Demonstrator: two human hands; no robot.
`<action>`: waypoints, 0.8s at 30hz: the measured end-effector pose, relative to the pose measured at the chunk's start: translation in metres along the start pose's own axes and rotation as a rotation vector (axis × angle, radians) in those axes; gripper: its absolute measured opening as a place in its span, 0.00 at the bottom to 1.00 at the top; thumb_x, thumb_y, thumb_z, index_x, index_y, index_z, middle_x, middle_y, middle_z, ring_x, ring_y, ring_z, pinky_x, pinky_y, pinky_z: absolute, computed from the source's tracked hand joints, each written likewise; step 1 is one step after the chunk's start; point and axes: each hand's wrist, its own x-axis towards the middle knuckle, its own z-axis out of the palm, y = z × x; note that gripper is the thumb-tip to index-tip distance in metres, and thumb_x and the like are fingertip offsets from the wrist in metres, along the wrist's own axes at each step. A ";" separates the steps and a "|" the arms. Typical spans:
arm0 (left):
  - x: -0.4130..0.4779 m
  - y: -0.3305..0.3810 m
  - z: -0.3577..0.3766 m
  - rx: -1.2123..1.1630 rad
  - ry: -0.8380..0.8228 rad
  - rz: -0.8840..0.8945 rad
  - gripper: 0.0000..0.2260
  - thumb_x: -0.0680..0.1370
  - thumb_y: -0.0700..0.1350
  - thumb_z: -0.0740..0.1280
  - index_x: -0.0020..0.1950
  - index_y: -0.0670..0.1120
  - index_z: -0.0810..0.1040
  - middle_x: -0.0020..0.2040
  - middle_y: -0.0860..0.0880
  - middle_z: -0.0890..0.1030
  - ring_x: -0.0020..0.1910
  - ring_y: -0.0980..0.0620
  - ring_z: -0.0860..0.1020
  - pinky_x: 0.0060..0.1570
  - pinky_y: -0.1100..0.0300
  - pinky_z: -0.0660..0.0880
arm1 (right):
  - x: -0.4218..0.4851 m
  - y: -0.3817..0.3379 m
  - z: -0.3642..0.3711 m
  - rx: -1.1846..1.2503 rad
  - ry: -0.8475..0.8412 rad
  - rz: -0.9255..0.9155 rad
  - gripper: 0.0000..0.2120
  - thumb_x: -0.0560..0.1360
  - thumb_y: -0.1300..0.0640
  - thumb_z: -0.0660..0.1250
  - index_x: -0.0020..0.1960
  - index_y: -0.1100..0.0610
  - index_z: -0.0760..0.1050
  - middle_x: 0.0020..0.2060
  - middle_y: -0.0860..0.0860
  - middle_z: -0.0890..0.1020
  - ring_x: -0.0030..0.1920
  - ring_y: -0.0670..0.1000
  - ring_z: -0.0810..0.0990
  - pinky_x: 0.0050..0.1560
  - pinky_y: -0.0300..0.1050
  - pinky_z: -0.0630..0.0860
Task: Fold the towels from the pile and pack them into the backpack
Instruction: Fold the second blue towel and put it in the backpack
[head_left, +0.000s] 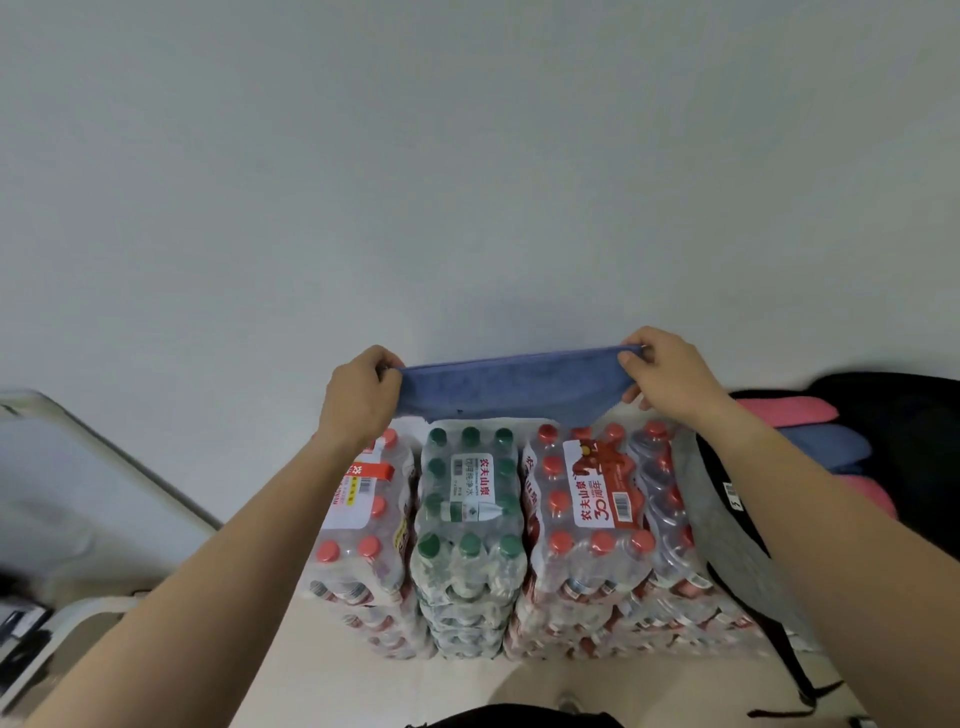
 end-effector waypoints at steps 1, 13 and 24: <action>-0.008 -0.008 0.006 0.021 -0.068 -0.027 0.09 0.77 0.40 0.58 0.47 0.48 0.78 0.42 0.51 0.80 0.40 0.52 0.77 0.39 0.57 0.76 | -0.008 0.009 0.005 -0.020 -0.043 0.023 0.05 0.81 0.58 0.61 0.48 0.55 0.74 0.33 0.55 0.83 0.30 0.49 0.82 0.33 0.44 0.74; -0.060 -0.062 0.060 0.254 -0.681 -0.134 0.09 0.79 0.44 0.60 0.43 0.50 0.79 0.43 0.48 0.82 0.43 0.49 0.80 0.48 0.52 0.78 | -0.039 0.102 0.066 -0.219 -0.543 0.224 0.12 0.78 0.62 0.65 0.35 0.58 0.72 0.29 0.54 0.72 0.31 0.50 0.71 0.32 0.44 0.65; -0.007 -0.071 0.098 0.185 -0.426 -0.225 0.13 0.79 0.37 0.60 0.60 0.46 0.79 0.58 0.46 0.80 0.56 0.44 0.77 0.56 0.53 0.73 | 0.026 0.113 0.102 -0.276 -0.278 0.174 0.03 0.77 0.55 0.66 0.47 0.50 0.78 0.49 0.53 0.82 0.50 0.56 0.80 0.53 0.49 0.76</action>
